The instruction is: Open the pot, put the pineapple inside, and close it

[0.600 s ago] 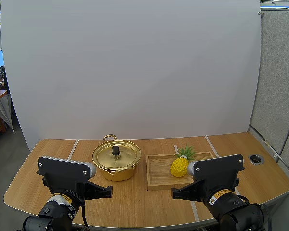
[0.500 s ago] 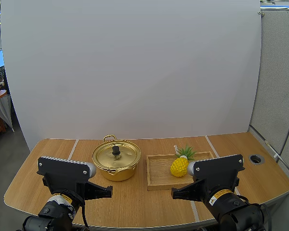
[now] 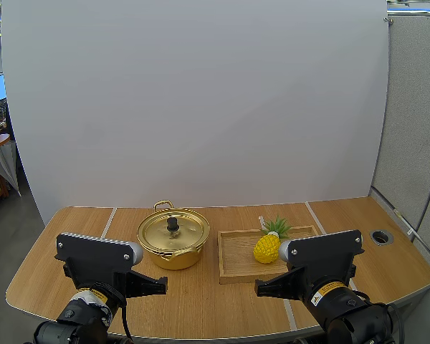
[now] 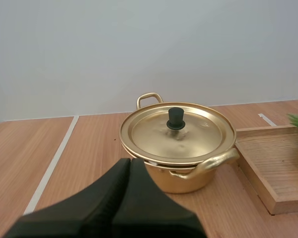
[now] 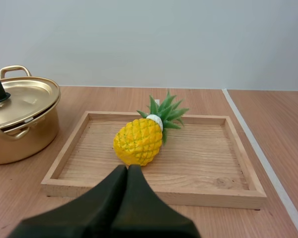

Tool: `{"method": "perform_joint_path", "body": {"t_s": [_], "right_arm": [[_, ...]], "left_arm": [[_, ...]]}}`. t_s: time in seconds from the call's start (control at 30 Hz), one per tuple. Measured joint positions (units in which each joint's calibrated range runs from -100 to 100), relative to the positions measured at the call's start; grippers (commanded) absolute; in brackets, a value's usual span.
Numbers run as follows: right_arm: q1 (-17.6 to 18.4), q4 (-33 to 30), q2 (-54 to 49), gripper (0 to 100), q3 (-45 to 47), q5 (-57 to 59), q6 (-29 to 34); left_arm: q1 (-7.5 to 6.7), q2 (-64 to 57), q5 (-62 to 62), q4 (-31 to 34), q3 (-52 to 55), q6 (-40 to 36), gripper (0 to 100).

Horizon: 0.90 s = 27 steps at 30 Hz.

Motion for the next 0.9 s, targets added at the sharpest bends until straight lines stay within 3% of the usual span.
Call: {"method": "perform_joint_path", "body": {"t_s": [0.33, 0.53, 0.7, 0.9], "right_arm": [[0.0, 0.0, 0.0, 0, 0.0, -5.67, 0.0], [0.0, 0.23, 0.0, 0, -8.9, -5.44, 0.0], [0.0, 0.23, -0.16, 0, -21.85, 6.84, 0.0], [0.0, 0.23, -0.22, 0, -33.35, 26.52, 0.0]], "left_arm": [[0.0, 0.0, 0.17, 0.0, -2.64, 0.0, 0], [0.0, 0.0, -0.17, 0.16, -10.34, 0.0, 0], [0.0, -0.12, 0.74, 1.05, -20.4, 0.0, 0], [0.0, -0.2, 13.9, 1.19, -29.97, 0.0, 0]]}}
